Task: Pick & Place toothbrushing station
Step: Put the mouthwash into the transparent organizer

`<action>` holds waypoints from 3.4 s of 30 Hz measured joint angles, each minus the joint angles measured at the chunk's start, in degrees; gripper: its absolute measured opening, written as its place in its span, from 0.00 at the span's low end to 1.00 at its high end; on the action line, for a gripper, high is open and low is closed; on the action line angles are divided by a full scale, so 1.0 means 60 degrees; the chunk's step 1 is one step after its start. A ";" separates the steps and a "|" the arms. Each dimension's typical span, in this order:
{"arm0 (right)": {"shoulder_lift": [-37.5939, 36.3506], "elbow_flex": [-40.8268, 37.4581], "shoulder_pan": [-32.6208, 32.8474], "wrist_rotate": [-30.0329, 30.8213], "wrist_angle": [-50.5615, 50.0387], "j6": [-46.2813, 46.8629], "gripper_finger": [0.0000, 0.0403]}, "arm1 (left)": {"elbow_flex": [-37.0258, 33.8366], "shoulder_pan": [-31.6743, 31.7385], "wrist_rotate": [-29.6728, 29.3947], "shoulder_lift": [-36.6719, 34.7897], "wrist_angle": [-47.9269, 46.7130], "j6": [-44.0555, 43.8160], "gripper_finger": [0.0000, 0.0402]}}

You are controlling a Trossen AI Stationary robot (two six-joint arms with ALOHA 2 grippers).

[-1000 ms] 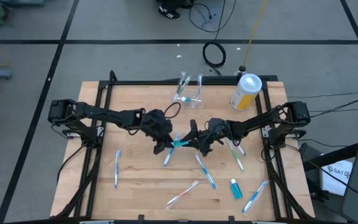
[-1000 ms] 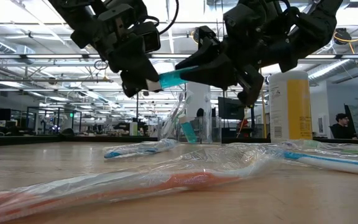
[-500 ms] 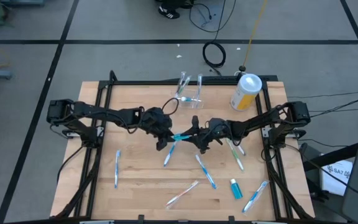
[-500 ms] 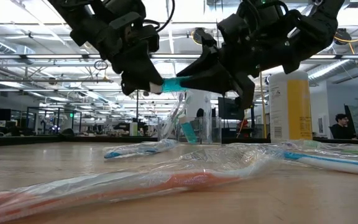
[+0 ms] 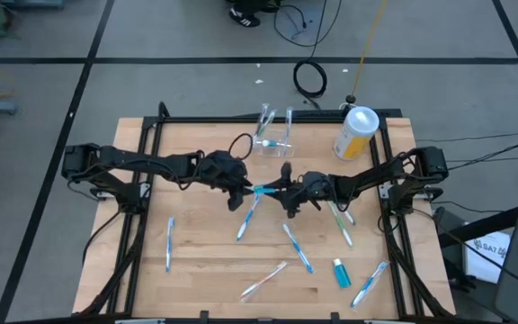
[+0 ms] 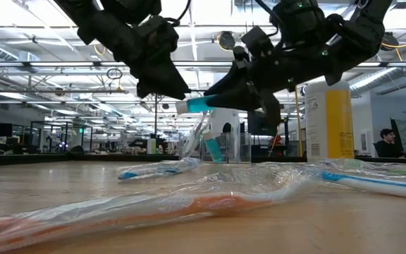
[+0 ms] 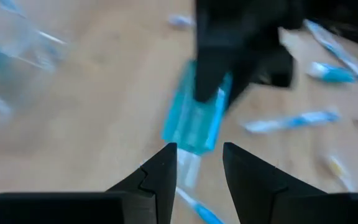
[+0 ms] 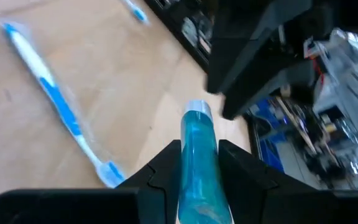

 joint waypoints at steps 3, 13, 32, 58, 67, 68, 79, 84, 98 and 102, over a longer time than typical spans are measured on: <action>0.0000 -0.0004 -0.0025 0.0517 0.0062 0.0225 0.23 | -0.0015 0.0040 -0.1194 -0.0227 0.0116 0.0180 0.33; -0.0004 -0.0110 -0.0147 0.2477 0.0230 0.0743 0.23 | -0.0098 -0.0123 -0.2350 -0.1953 0.0088 0.1667 0.33; -0.1925 -0.2652 -0.1103 -0.1162 0.3549 0.5648 0.23 | -0.3399 0.0929 0.0404 -0.2849 0.5643 0.2457 0.33; -0.1904 -0.2641 -0.1377 -0.2199 0.3572 0.7350 0.23 | -0.1578 0.0391 0.0652 0.0534 0.6395 0.4423 0.34; -0.1905 -0.2641 -0.1362 -0.2198 0.3507 0.7352 0.23 | -0.1308 0.0248 0.0647 0.0732 0.6088 0.4629 0.43; -0.1905 -0.2641 -0.1362 -0.2195 0.3508 0.7352 0.23 | -0.1308 0.0252 0.0647 0.0732 0.6085 0.4613 0.45; -0.1905 -0.2641 -0.1279 -0.2193 0.3846 0.7476 0.23 | -0.1315 0.0271 0.0654 0.0729 0.6507 0.4621 0.53; -0.1905 -0.2630 -0.1180 -0.2190 0.3931 0.7563 0.23 | -0.1319 0.0273 0.0654 0.0729 0.6519 0.4653 0.53; -0.1390 -0.2105 -0.0969 -0.2160 0.3875 0.7738 0.23 | -0.1322 0.0266 0.0772 0.0729 0.6540 0.4763 0.53; -0.1345 -0.2113 -0.1013 -0.2132 0.3865 0.7746 0.23 | -0.1322 0.0273 0.1203 0.0729 0.6504 0.4770 0.53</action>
